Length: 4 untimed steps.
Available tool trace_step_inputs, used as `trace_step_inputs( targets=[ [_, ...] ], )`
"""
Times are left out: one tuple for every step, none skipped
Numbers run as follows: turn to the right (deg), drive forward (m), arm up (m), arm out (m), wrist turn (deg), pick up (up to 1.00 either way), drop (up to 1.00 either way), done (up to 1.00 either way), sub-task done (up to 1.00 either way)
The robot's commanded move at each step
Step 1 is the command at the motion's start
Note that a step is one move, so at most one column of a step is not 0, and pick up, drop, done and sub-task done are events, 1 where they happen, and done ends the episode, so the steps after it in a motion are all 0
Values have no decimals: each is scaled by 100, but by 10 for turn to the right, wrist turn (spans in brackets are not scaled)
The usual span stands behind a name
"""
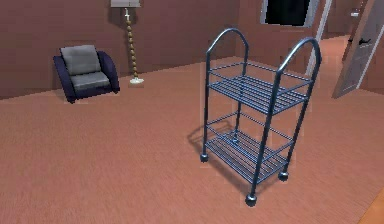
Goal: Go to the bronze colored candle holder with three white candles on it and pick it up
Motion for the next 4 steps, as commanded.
trace_step_inputs(
  targets=[
    [0, 0, 0, 0, 450, 0, 0, 0, 0],
    [0, 0, 0, 0, 360, 0, 0, 0, 0],
    [0, 0, 0, 0, 0, 100, 0, 0, 0],
    [0, 0, 0, 0, 0, 0, 0, 100, 0]
  ],
)
